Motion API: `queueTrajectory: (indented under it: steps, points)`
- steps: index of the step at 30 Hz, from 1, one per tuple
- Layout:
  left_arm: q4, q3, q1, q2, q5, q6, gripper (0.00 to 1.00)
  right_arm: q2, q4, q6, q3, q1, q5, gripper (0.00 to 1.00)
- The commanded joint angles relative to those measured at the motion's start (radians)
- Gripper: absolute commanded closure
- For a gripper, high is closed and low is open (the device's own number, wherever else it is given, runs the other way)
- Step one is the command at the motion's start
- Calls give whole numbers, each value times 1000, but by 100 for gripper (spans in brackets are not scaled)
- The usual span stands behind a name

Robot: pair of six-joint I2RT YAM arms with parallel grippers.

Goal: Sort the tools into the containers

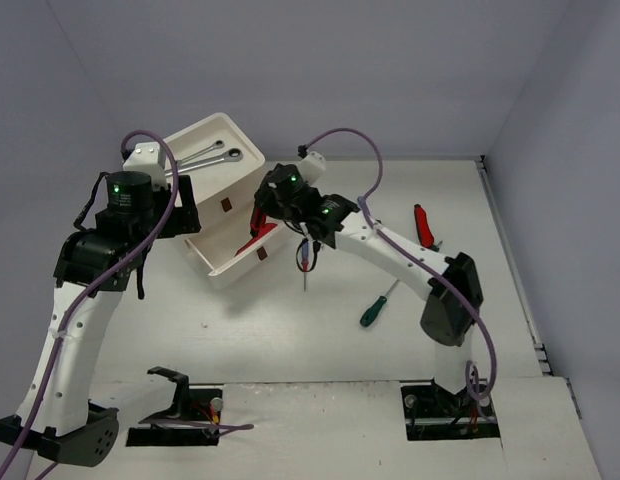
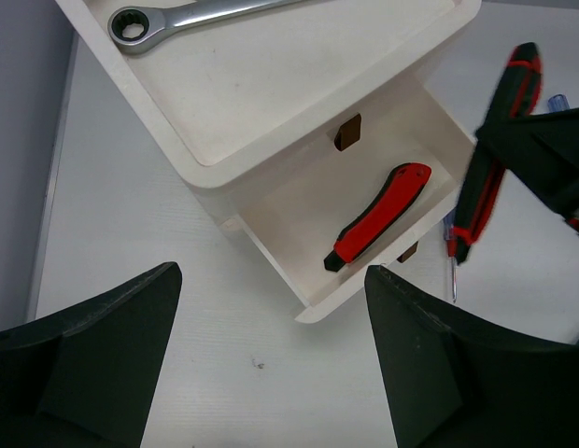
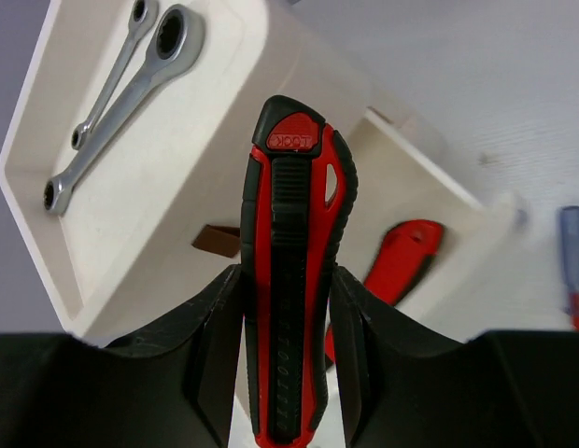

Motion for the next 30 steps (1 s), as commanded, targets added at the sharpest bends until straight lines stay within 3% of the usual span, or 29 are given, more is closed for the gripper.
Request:
queueTrajectory:
  steps: [1, 6, 11, 16, 20, 24, 30]
  points:
    - [30, 31, -6, -14, -16, -21, 23, 159, 16, 46, 185, 26, -29, 76]
    - [30, 21, -6, -31, -28, -20, 24, 242, 16, 18, 275, 33, -37, 50]
    - [31, 22, -6, -35, -34, -18, 24, 215, 15, -91, 263, 28, -26, 39]
    - [31, 37, -6, -27, -35, -13, 24, 97, 15, -325, 157, 17, 60, 37]
    - [31, 43, -5, -23, -39, -9, 23, -51, 12, -480, -47, -76, 81, 37]
    - [33, 42, -6, -16, -30, -6, 23, -180, 1, -567, -259, -243, 9, 38]
    - [33, 36, -7, -8, -15, 3, 23, -237, -11, -684, -448, -448, -178, 38]
